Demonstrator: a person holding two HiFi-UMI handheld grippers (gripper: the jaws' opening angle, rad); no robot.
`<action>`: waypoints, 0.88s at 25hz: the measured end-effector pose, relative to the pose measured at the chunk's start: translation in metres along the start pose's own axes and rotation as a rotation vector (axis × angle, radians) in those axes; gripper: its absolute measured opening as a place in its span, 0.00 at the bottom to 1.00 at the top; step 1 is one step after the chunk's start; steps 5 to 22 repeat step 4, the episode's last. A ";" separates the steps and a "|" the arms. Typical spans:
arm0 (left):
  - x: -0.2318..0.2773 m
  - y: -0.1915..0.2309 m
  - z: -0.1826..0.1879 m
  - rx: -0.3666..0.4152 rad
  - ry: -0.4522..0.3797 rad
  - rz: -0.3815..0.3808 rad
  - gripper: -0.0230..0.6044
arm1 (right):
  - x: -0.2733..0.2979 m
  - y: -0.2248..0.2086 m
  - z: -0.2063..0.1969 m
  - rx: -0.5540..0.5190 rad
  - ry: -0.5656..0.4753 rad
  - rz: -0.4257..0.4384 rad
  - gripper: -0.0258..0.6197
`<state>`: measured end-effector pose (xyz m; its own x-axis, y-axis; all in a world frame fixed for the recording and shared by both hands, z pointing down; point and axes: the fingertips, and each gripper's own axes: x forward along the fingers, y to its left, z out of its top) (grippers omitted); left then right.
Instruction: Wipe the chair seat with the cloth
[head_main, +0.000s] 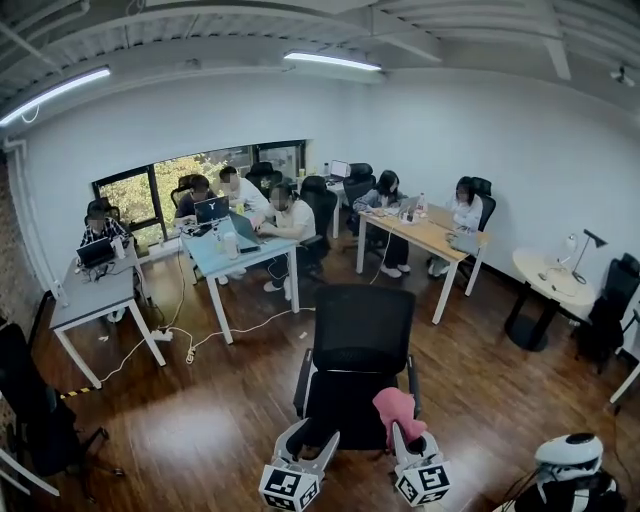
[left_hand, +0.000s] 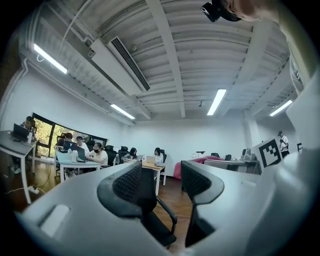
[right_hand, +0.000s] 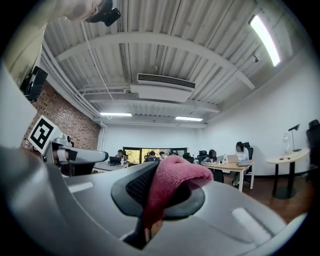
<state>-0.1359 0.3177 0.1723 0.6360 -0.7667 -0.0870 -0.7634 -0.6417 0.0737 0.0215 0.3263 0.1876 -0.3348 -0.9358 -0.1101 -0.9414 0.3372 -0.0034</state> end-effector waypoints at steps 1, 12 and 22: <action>-0.001 -0.002 0.000 -0.007 0.001 0.000 0.40 | -0.002 0.000 0.002 0.000 0.000 0.002 0.06; -0.002 -0.006 -0.001 -0.013 0.000 -0.001 0.39 | -0.009 0.000 0.006 0.008 0.005 0.005 0.06; -0.002 -0.006 -0.001 -0.013 0.000 -0.001 0.39 | -0.009 0.000 0.006 0.008 0.005 0.005 0.06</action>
